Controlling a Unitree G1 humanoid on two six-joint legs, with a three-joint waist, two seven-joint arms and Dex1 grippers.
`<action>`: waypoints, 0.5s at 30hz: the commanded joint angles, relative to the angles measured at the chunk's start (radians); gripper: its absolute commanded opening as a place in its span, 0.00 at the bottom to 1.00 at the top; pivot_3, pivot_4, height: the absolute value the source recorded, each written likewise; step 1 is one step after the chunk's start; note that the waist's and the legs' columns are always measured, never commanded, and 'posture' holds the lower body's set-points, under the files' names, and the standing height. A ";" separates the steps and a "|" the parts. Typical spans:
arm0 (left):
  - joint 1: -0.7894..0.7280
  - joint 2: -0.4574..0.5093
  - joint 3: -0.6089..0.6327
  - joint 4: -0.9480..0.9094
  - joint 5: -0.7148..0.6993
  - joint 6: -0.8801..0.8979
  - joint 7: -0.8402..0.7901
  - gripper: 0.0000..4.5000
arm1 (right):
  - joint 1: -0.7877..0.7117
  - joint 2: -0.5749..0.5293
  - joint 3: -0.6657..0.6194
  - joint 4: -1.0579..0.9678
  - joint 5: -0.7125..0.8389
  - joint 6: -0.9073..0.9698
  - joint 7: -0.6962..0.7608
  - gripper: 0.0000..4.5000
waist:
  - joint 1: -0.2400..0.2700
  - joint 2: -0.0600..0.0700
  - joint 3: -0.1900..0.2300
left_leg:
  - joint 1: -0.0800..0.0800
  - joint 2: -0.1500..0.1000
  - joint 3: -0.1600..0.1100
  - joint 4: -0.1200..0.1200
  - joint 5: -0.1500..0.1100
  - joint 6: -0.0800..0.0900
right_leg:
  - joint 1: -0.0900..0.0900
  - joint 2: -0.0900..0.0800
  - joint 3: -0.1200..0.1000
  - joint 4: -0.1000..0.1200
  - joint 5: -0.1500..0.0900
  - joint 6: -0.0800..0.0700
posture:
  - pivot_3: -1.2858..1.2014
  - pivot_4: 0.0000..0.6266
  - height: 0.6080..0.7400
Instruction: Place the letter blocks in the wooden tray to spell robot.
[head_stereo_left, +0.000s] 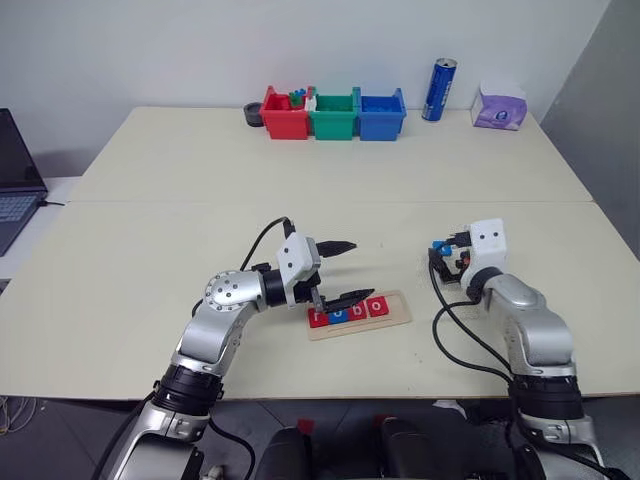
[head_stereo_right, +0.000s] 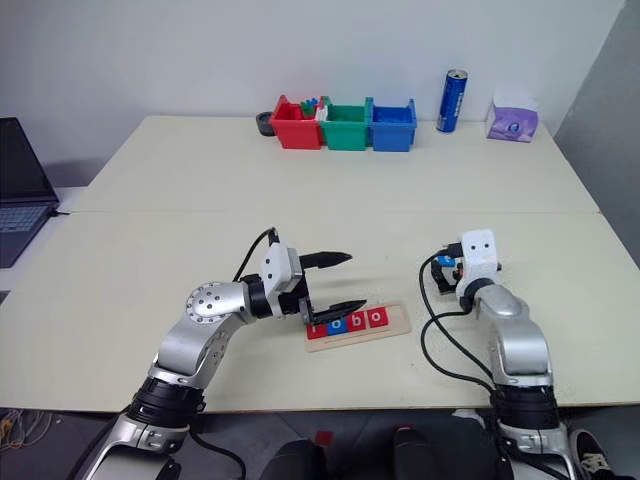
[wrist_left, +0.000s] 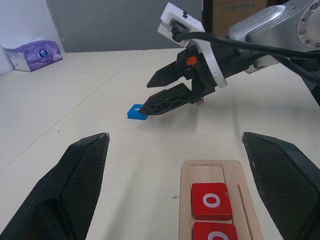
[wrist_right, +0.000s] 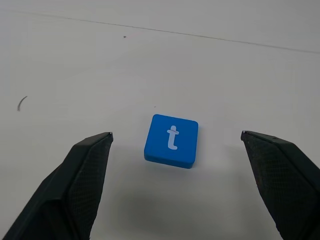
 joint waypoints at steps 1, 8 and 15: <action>-0.015 -0.006 0.002 -0.013 0.001 -0.013 0.010 1.00 | -0.033 0.025 -0.041 0.030 0.002 -0.003 -0.056 0.99 | 0.000 0.000 0.000 | 0.000 0.000 0.000 0.000 0.000 0.000 | 0.000 0.000 0.000 0.000 0.000 0.000 | 0.52 0.24 1.00; -0.022 -0.011 0.002 -0.010 0.006 -0.015 0.019 1.00 | -0.060 0.051 -0.027 0.120 -0.006 -0.029 -0.095 0.99 | -0.001 0.000 0.000 | 0.000 0.000 0.000 0.000 0.000 0.000 | 0.000 0.000 0.000 0.000 0.000 0.000 | 0.52 0.24 1.00; -0.017 -0.010 -0.001 -0.029 0.009 -0.009 0.027 1.00 | -0.057 0.055 -0.019 0.131 -0.005 -0.045 -0.091 0.86 | -0.002 0.000 0.000 | 0.000 0.000 0.000 0.000 0.000 0.000 | 0.000 0.000 0.000 0.000 0.000 0.000 | 0.52 0.24 1.00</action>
